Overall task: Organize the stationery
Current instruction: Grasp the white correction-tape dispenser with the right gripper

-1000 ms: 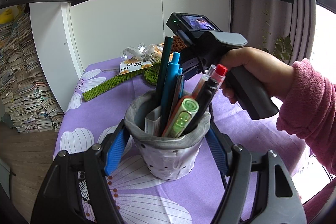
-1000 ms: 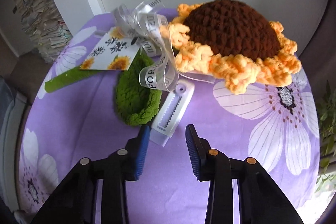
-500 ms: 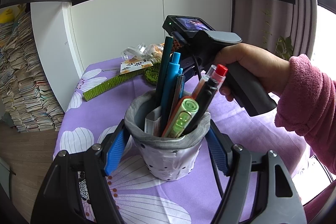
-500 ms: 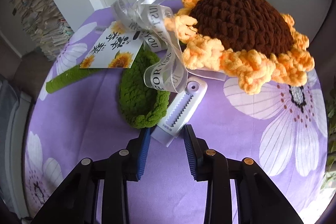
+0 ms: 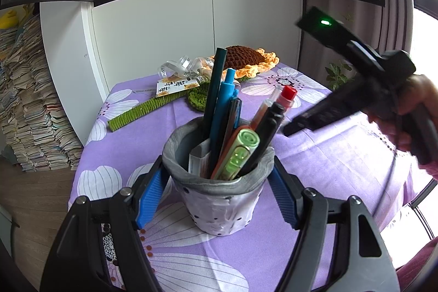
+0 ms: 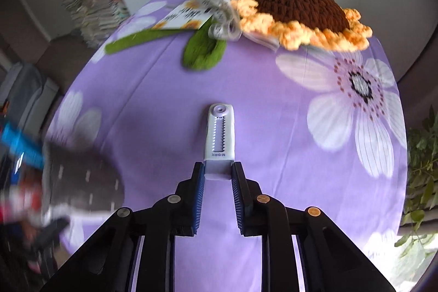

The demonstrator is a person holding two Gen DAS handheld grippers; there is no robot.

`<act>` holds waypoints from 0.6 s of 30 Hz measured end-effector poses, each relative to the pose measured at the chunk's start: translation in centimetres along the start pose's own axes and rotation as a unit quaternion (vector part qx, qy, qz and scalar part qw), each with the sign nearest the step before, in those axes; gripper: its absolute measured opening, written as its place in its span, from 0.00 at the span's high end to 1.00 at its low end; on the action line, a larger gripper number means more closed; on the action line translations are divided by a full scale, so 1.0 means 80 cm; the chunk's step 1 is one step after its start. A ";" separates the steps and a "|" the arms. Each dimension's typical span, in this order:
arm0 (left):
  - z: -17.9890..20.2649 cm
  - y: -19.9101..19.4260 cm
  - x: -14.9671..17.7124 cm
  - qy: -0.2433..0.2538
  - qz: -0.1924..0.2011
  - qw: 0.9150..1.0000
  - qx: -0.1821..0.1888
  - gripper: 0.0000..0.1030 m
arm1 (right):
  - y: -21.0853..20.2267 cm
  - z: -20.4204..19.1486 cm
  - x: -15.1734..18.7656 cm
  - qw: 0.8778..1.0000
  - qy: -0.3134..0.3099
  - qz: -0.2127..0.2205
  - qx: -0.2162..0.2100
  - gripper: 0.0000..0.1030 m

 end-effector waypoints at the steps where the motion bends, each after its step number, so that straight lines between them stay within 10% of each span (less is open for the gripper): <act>1: 0.000 0.000 0.000 0.000 0.000 1.000 0.000 0.30 | -0.004 0.002 0.011 1.000 -0.006 -0.005 0.001 0.80; 6: 0.000 0.000 0.000 -0.001 0.001 1.000 -0.001 0.30 | -0.012 0.010 0.028 0.999 -0.017 -0.019 0.022 0.75; 10: 0.000 -0.001 0.000 -0.001 -0.001 1.000 -0.001 0.30 | -0.018 0.003 -0.001 1.000 -0.006 0.003 0.015 0.41; 18: -0.002 -0.001 -0.001 0.000 -0.004 1.000 0.004 0.30 | 0.026 -0.011 -0.029 0.999 -0.017 -0.032 0.017 0.41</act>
Point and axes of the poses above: each gripper's, at about its wrist camera, not at the fingertips, and y roughly the way its jaws point, z to its right, x to its underside, the point moved 8 cm from there along y, roughly the way its jaws point, and after that the axes turned 10 degrees about x, right-handed, at the moved point
